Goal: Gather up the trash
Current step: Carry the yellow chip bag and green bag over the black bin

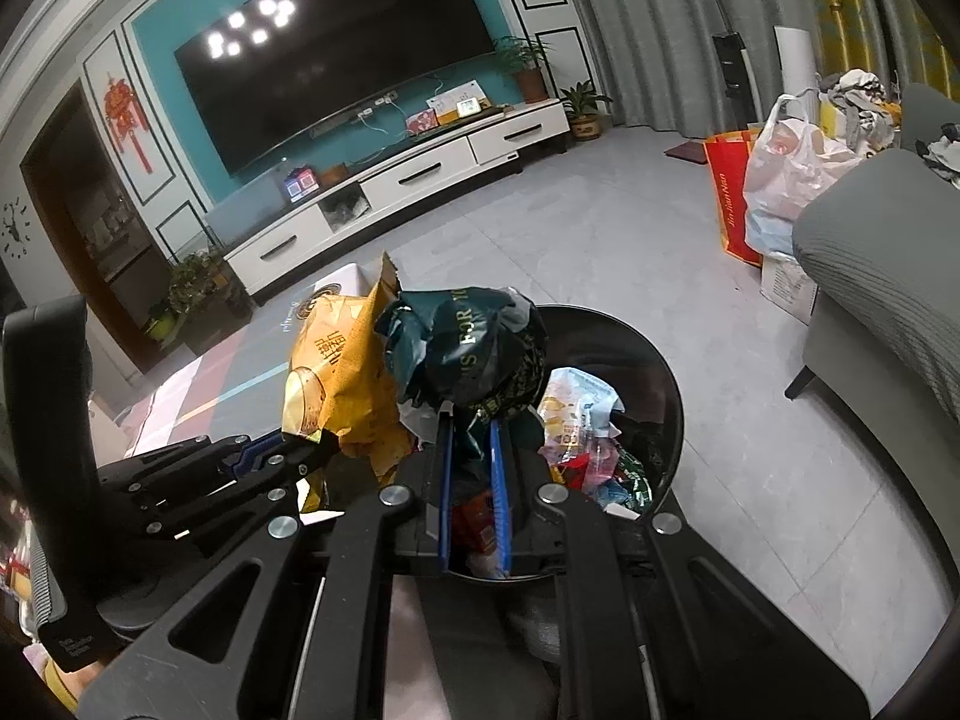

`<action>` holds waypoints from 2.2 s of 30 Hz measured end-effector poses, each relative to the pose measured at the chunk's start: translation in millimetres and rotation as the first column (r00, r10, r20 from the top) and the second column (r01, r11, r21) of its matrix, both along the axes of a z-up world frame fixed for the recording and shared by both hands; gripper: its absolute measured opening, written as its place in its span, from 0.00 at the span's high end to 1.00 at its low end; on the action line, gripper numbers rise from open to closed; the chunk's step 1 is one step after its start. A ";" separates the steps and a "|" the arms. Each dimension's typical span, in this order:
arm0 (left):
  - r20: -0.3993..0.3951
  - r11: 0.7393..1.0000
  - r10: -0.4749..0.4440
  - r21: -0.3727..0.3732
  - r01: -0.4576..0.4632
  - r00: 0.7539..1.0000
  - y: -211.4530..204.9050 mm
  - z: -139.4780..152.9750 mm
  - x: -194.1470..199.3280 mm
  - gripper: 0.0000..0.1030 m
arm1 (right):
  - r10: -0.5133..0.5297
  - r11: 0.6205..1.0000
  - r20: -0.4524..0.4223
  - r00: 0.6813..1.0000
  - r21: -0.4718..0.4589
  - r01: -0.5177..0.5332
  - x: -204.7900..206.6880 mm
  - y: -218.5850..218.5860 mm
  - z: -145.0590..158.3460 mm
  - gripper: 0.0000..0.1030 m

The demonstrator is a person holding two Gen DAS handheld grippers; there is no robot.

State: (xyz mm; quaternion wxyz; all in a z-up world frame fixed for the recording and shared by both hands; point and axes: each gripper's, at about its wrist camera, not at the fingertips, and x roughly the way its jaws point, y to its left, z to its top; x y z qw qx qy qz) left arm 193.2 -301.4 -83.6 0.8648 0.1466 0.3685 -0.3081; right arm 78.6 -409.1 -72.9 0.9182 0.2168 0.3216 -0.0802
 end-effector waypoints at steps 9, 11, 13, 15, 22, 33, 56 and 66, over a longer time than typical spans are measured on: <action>-0.022 1.000 -0.013 0.028 0.014 1.000 -11.9 -10.3 13.7 0.91 | -0.030 0.999 -0.032 0.999 0.014 0.030 5.5 -9.5 -9.4 0.88; -0.025 0.999 -0.015 0.034 0.016 1.000 -15.0 -12.2 16.5 0.90 | -0.035 0.999 -0.040 0.999 0.016 0.035 7.2 -10.4 -11.1 0.88; -0.027 0.999 -0.016 0.040 0.017 1.000 -18.0 -14.0 17.2 0.91 | -0.039 0.999 -0.048 0.998 0.018 0.040 8.9 -10.7 -12.8 0.88; -0.031 0.999 -0.019 0.047 0.020 0.999 -21.5 -16.4 18.1 0.91 | -0.041 0.999 -0.054 0.998 0.022 0.042 10.3 -12.5 -15.0 0.88; -0.048 0.996 -0.017 0.081 0.021 0.999 -30.9 -26.8 24.5 0.90 | -0.054 0.998 -0.083 0.995 0.040 0.058 17.7 -23.3 -23.1 0.88; -0.086 0.994 -0.024 0.100 0.033 0.996 -41.1 -37.5 29.6 0.90 | -0.058 0.996 -0.153 0.987 0.061 0.068 32.1 -29.9 -39.8 0.88; -0.113 0.989 -0.036 0.137 0.051 0.993 -50.9 -40.3 33.6 0.87 | -0.067 0.995 -0.206 0.976 0.061 0.081 42.3 -27.0 -52.2 0.87; -0.121 0.989 -0.034 0.137 0.050 0.992 -51.7 -41.5 34.0 0.86 | -0.068 0.994 -0.215 0.974 0.065 0.084 41.8 -30.5 -53.4 0.87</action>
